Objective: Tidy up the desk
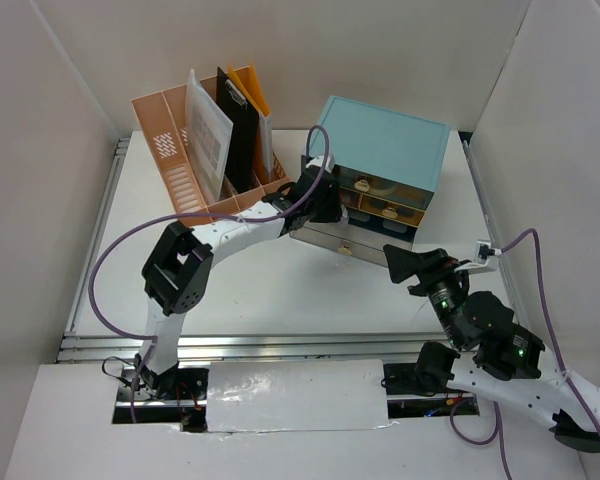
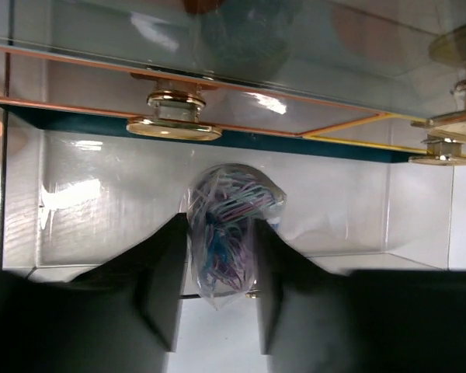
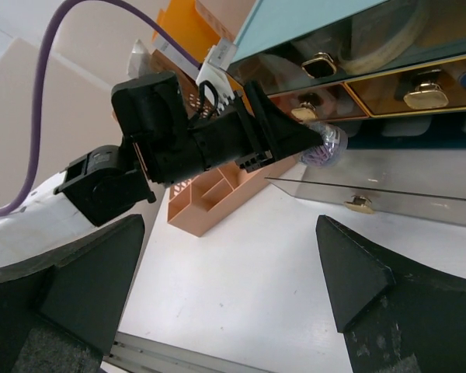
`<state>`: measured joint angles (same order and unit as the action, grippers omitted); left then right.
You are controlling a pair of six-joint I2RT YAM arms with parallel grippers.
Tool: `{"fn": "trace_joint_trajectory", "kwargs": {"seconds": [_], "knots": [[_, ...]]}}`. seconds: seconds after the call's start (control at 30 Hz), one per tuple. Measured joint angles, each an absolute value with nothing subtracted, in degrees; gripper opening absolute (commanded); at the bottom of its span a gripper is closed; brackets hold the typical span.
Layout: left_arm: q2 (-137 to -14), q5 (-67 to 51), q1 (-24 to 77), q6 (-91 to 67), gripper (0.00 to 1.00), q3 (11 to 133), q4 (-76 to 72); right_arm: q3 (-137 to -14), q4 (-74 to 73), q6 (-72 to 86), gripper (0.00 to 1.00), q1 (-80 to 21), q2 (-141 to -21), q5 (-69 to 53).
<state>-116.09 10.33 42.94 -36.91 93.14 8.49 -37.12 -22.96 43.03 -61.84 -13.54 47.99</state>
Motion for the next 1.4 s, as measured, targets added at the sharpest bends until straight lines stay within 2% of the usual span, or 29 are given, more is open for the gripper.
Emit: {"fn": "trace_joint_trajectory", "kwargs": {"seconds": [0.07, 0.13, 0.17, 0.2, 0.4, 0.5, 0.6, 0.63, 0.7, 0.73, 0.77, 0.8, 1.1, 1.4], "knots": [[-116.18, 10.13, 43.09, -36.82, 0.7, 93.45, 8.51, -37.12, -23.29, 42.83, 1.0, -61.84, -13.54, 48.1], [-116.18, 10.46, 43.38, -36.53, 0.76, 94.15, 8.49, -37.12, -23.27, 42.48, 1.0, -61.84, -13.54, 48.16], [-116.18, 11.05, 43.68, -36.36, 0.89, 94.45, 8.34, -37.12, -23.27, 42.41, 1.0, -61.84, -13.54, 48.18], [-116.16, 11.7, 43.97, -35.94, 0.97, 94.63, 8.23, -37.12, -23.24, 42.3, 1.0, -61.84, -13.56, 48.25], [-114.06, 16.29, 47.33, -35.99, 0.99, 93.6, 8.51, -37.15, -23.18, 42.04, 1.0, -61.84, -14.22, 48.25], [-109.34, 19.18, 48.86, -37.71, 0.93, 90.56, 10.09, -37.15, -23.18, 42.02, 1.0, -61.84, -14.79, 48.25], [-103.09, 20.82, 49.23, -41.56, 0.74, 85.23, 11.55, -37.15, -23.11, 42.02, 1.0, -61.84, -14.85, 48.27], [-101.62, 20.88, 49.21, -42.96, 0.58, 83.46, 11.64, -37.15, -23.05, 42.02, 1.0, -61.84, -14.85, 48.29], [-100.47, 20.8, 49.23, -45.39, 0.4, 80.58, 11.79, -37.12, -22.7, 41.98, 1.0, -61.84, -14.81, 48.34], [-100.66, 20.73, 49.3, -46.19, 0.18, 79.68, 11.92, -37.1, -22.65, 41.98, 1.0, -61.84, -14.72, 48.45], [-101.3, 20.6, 49.52, -47.27, 0.06, 78.89, 12.14, -37.08, -22.63, 41.95, 1.0, -61.84, -14.52, 48.58], [-102.21, 20.51, 50.0, -47.68, 0.0, 78.37, 12.62, -37.08, -22.63, 41.98, 1.0, -61.84, -14.33, 48.73], [-108.64, 17.65, 54.13, -52.14, 0.0, 74.65, 10.59, -35.86, -22.13, 42.04, 1.0, -61.84, -11.05, 49.36], [-118.04, 16.91, 52.53, -52.64, 0.0, 79.09, 1.04, -35.55, -21.93, 41.85, 1.0, -61.84, -9.34, 50.02]]}}
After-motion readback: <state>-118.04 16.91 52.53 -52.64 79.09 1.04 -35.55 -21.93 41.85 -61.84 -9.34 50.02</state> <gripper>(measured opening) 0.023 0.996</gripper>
